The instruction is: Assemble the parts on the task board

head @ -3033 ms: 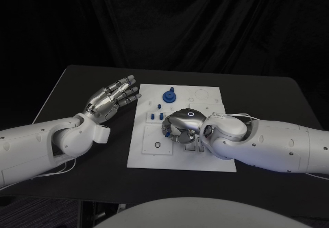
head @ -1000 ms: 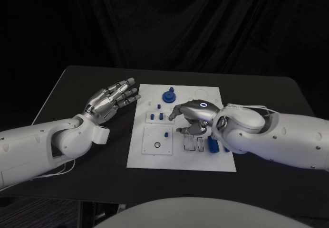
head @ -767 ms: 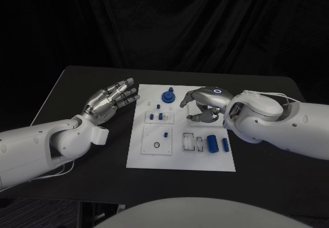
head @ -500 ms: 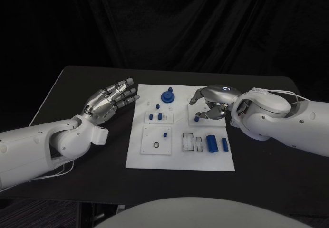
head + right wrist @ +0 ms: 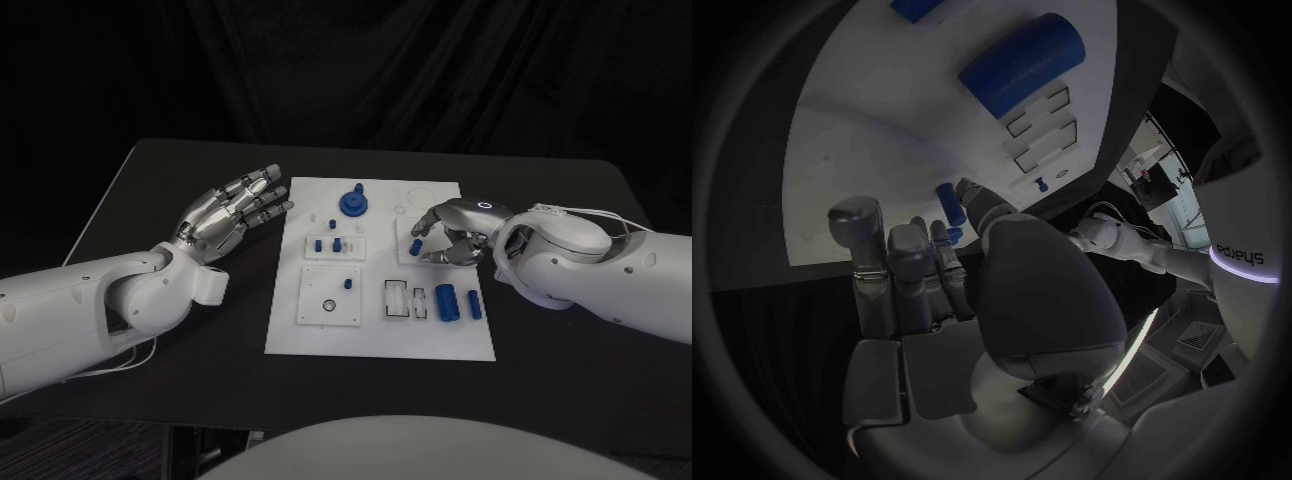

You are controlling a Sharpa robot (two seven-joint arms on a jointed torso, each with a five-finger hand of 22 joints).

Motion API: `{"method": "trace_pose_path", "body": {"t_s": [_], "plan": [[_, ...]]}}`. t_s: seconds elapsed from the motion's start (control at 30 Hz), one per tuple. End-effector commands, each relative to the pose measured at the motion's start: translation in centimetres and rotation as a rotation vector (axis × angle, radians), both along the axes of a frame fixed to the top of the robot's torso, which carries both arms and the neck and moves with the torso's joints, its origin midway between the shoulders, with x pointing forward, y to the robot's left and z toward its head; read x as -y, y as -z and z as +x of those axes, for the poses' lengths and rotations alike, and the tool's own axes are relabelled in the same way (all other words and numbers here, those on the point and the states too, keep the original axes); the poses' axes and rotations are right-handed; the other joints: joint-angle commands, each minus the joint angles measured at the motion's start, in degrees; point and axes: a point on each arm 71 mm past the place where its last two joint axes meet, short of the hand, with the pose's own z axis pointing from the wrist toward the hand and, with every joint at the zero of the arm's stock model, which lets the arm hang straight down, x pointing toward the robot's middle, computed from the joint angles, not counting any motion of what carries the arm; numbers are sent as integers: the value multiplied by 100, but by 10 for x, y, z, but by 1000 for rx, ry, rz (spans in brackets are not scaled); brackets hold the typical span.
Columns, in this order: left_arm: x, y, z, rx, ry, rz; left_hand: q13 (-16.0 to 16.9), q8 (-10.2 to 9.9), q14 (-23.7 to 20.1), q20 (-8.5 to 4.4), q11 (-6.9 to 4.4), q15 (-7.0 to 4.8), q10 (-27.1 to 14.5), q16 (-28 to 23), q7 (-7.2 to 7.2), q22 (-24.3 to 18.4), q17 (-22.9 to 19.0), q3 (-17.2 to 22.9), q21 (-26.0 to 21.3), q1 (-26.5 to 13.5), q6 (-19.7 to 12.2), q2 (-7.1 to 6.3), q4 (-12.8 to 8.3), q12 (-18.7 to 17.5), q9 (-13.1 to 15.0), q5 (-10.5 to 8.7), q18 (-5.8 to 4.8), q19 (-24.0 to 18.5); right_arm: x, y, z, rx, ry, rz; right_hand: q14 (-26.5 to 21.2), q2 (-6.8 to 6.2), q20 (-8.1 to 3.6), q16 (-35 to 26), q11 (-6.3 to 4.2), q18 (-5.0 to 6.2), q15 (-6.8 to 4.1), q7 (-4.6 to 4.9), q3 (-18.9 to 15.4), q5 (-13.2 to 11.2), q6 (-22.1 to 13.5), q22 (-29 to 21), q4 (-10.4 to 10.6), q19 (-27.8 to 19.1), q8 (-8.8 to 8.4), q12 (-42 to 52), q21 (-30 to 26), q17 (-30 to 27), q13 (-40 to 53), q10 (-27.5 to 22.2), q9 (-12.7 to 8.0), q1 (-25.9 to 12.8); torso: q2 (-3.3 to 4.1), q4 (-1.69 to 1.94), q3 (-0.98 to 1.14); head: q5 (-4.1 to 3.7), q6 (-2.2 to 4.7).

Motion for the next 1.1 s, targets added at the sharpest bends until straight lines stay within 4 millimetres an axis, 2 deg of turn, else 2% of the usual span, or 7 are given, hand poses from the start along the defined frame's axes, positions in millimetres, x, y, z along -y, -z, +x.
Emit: {"method": "trace_pose_path", "body": {"t_s": [0.03, 0.4, 0.7, 0.83, 1.03, 1.1], "plan": [[0, -1, 0, 20, -3, -22, 5, 22, -27, -7, 32, 8, 13, 7, -32, 1, 4, 26, -16, -25, -5, -11, 3, 19, -8, 16, -66, -26, -1, 2, 0, 6, 4, 8, 28, 43, -8, 24, -27, -3, -36, 0, -30, 14, 53, 483, 18, 36, 28, 32, 30, 7, -23, 122, -29, 43, -4, -3, -10, 2, 0], [2, 0, -1, 15, 3, -23, 5, 23, -24, -6, 41, 10, 14, 14, -39, 13, 6, 38, -12, -27, -8, -5, 3, 19, -8, 21, -64, -14, -7, 5, 2, 12, -9, 25, 59, 58, -51, 30, -69, -12, -77, 60, 16, 133, 135, 496, -7, 72, 27, 8, 59, 17, -97, 356, -102, 148, -11, -3, -15, -6, 0], [2, 1, -1, 11, 5, -23, 6, 25, -20, -4, 52, 17, 16, 21, -42, 15, 7, 51, -10, -29, -3, 3, 4, 26, -7, 26, -62, -8, -11, 7, 1, 12, -18, 31, 107, 66, -97, 53, -117, -25, -125, 102, 197, 343, 417, 522, -14, 119, 124, -64, 119, 58, -187, 687, -108, 233, -10, -3, -14, -5, 0], [2, 1, -1, 9, 7, -23, 6, 28, -20, -3, 59, 20, 19, 22, -41, 16, 7, 60, -9, -30, 3, 8, 4, 32, -6, 29, -62, -5, -11, 7, 2, 21, -21, 39, 323, 25, -167, 269, -204, -106, -201, 99, 439, 488, 627, 653, -39, 324, 187, -36, 621, 394, -196, 1100, -88, 288, -10, -4, -14, -6, 0], [3, 2, -2, 5, 9, -23, 7, 30, -19, -3, 61, 21, 21, 23, -39, 18, 8, 64, -8, -30, 12, 10, 3, 35, -5, 30, -61, -2, -12, 5, 2, 44, -22, 60, 429, 39, -221, 362, -261, -144, -253, 73, 594, 512, 893, 705, -80, 421, 296, 40, 860, 545, -156, 1375, -20, 344, -8, -4, -15, -5, 0], [3, 3, -2, 4, 11, -23, 7, 41, -19, -3, 43, 23, 24, 28, 9, 12, 8, 90, -7, -34, 35, 8, -3, 39, 0, 31, -62, 2, -12, 4, 2, 52, -20, 67, 441, 48, -231, 370, -273, -148, -261, 63, 625, 517, 947, 711, -98, 432, 318, 53, 890, 558, -146, 1413, -3, 368, -9, -4, -14, -4, 0]]}}
